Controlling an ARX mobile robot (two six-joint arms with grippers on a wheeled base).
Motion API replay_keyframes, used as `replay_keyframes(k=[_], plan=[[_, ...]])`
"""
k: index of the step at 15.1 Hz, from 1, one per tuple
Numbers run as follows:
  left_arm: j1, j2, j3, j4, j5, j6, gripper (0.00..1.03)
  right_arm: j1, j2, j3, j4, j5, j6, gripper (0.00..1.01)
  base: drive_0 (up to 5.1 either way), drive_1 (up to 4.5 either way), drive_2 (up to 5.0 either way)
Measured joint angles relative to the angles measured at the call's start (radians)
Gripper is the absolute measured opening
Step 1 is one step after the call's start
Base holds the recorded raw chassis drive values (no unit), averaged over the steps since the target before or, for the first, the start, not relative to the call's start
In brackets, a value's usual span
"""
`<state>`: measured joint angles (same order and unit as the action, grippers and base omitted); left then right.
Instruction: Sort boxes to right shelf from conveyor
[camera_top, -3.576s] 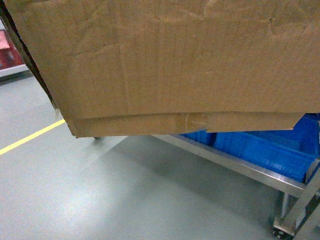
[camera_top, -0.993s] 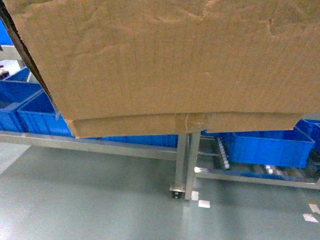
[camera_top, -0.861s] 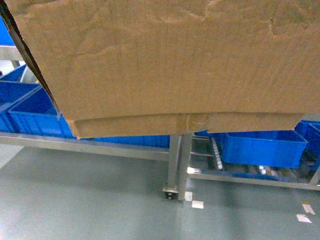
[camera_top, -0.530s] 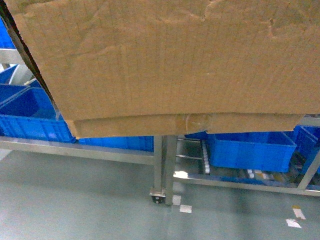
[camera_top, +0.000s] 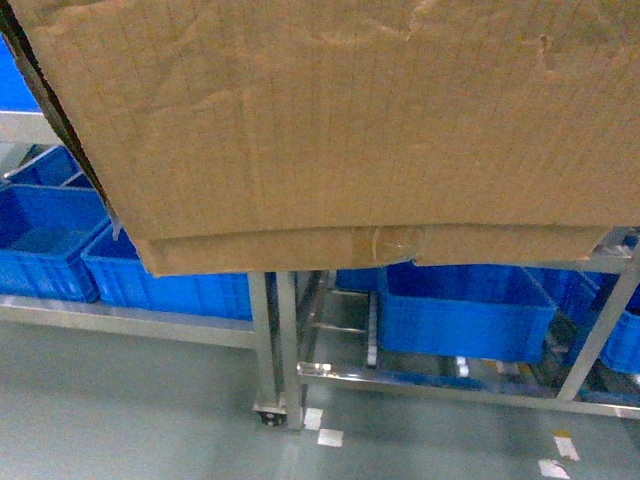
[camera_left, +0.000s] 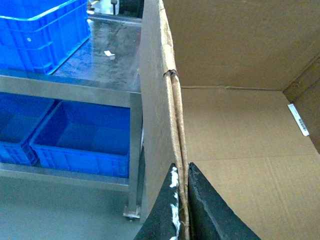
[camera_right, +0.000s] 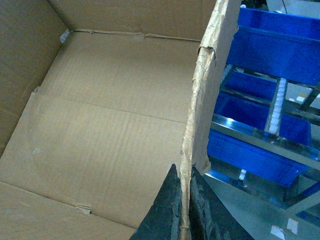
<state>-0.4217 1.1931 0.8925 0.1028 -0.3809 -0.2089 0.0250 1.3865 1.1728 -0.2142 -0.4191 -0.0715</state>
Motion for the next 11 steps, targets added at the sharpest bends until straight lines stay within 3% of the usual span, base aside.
replay_keyframes(k=[1, 6, 11], plan=[[0.000, 0.000, 0.000, 0.000, 0.000, 0.000, 0.02, 0.000, 0.000, 0.000, -0.001, 0.000, 0.000, 0.02, 4.3, 0.16, -4.3], [-0.003, 0.003, 0.000, 0.001, 0.007, 0.000, 0.02, -0.005, 0.004, 0.000, -0.002, -0.002, 0.000, 0.02, 0.2, 0.17, 0.2], [0.000, 0.002, 0.000, 0.000, 0.004, 0.000, 0.02, 0.000, 0.005, 0.000, -0.002, -0.001, 0.000, 0.02, -1.3, -1.32, -1.3]])
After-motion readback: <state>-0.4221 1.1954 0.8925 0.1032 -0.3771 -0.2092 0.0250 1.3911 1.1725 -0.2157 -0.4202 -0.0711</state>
